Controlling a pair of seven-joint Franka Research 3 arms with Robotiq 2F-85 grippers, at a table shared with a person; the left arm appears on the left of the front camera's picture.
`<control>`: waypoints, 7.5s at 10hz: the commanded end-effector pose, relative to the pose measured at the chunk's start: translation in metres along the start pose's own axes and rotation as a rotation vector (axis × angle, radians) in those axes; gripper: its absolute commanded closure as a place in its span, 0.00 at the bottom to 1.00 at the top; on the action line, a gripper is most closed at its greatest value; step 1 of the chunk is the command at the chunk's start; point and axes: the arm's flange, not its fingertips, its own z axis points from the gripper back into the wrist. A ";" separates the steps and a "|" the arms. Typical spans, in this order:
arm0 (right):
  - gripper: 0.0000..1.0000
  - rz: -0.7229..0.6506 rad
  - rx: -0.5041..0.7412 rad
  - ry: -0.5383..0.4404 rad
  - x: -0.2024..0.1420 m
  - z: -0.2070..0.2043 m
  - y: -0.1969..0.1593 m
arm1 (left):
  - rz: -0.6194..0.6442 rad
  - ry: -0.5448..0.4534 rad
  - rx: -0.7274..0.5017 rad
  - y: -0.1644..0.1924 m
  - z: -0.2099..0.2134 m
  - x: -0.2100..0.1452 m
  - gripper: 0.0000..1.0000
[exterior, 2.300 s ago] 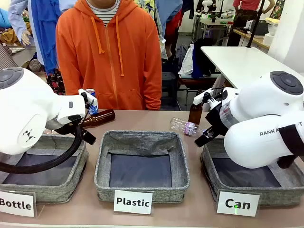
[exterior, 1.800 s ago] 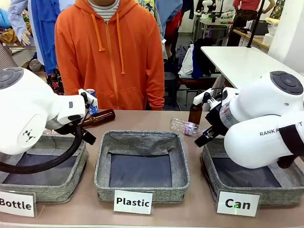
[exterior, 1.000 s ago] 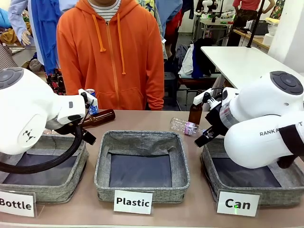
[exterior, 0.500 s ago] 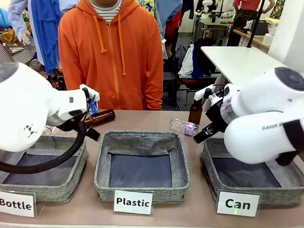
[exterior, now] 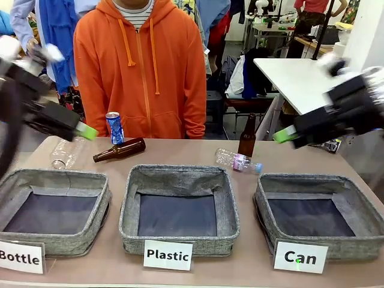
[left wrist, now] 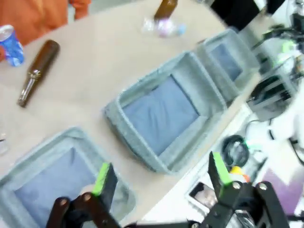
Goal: Sort the can waste into the basket.
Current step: Pick up the can waste from the table and place it in the right Fabric basket.
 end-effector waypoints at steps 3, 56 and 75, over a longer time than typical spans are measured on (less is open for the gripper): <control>0.00 -0.356 0.064 -0.335 -0.096 0.074 -0.127 | 0.396 -0.353 -0.185 0.150 0.067 -0.105 0.00; 0.00 -0.559 -0.009 -0.404 -0.081 0.139 -0.196 | -0.641 -0.156 -0.083 0.384 -0.249 0.167 0.60; 0.00 -0.559 -0.009 -0.404 -0.081 0.139 -0.196 | -1.022 -0.125 -0.377 0.180 0.042 -0.018 1.00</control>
